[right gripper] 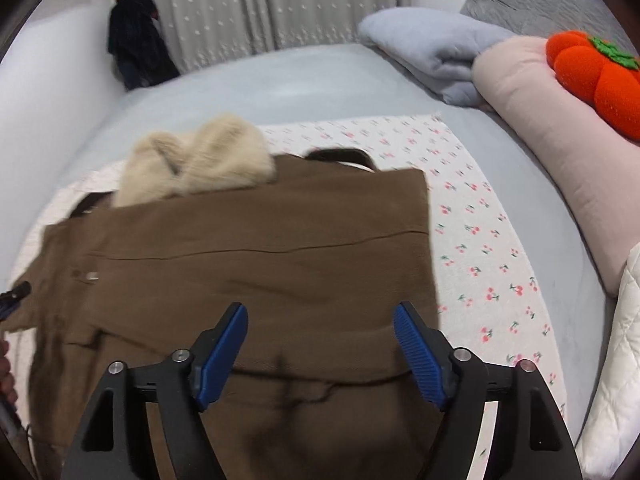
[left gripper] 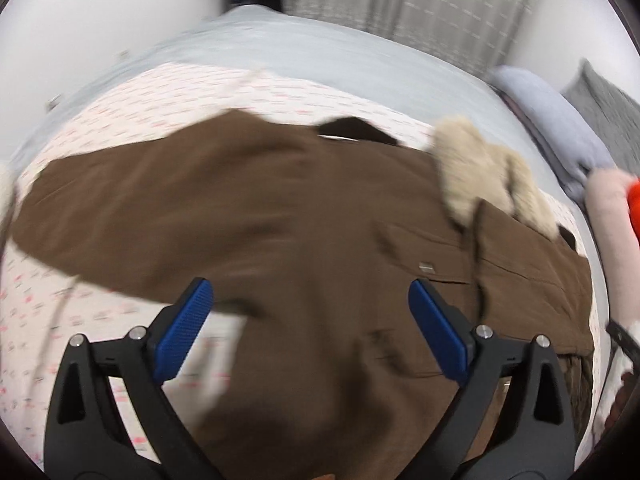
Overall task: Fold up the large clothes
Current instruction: 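Grasp the other sleeve cuff with the left gripper and lift it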
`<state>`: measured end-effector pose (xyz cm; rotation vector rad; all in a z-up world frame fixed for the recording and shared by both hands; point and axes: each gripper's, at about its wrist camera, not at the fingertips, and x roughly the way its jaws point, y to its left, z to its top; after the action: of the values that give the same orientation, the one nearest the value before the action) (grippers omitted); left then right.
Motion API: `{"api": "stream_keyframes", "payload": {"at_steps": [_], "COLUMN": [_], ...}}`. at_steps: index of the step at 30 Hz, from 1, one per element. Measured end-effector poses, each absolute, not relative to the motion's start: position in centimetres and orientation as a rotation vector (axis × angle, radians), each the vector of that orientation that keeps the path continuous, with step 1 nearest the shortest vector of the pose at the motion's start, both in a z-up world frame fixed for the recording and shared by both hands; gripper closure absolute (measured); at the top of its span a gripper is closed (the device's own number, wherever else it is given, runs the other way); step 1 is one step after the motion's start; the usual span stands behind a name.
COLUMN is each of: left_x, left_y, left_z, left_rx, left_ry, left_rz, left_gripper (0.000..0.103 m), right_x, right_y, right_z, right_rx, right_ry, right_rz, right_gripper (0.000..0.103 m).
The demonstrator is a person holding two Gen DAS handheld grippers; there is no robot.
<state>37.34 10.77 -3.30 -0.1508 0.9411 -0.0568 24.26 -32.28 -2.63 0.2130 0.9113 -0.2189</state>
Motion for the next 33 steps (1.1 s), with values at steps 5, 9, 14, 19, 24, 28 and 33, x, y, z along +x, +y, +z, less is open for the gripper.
{"api": "stream_keyframes", "payload": {"at_steps": [5, 9, 14, 19, 24, 28, 33], "left_x": [37.2, 37.1, 37.8, 38.9, 39.6, 40.6, 39.2], "left_y": [20.2, 26.6, 32.8, 35.0, 37.1, 39.0, 37.3], "left_z": [-4.7, -7.3, -11.2, -10.9, -11.2, -10.6, -3.3], "left_rx": [-0.267, -0.367, -0.525, -0.586, -0.684, -0.750, -0.673], "left_ry": [0.980, 1.009, 1.029, 0.939, 0.842, 0.812, 0.571], "left_rz": [0.108, 0.231, 0.325, 0.321, 0.346, 0.313, 0.247], "left_gripper": [0.005, 0.005, 0.005, 0.005, 0.032, 0.094, 0.095], "right_x": [22.9, 22.7, 22.8, 23.1, 23.2, 23.1, 22.9], "right_y": [-29.7, -28.6, -28.2, -28.6, -29.5, -30.3, -31.9], "right_z": [-1.5, -1.0, -0.9, -1.6, -2.2, -2.1, -2.0], "right_rx": [0.219, 0.211, 0.206, 0.218, 0.257, 0.279, 0.327], "right_ry": [0.889, 0.888, 0.879, 0.896, 0.907, 0.894, 0.883], "right_rz": [-0.163, -0.156, -0.148, -0.168, -0.175, -0.175, -0.195], "right_gripper": [0.020, 0.018, 0.017, 0.017, 0.017, 0.017, 0.017]}}
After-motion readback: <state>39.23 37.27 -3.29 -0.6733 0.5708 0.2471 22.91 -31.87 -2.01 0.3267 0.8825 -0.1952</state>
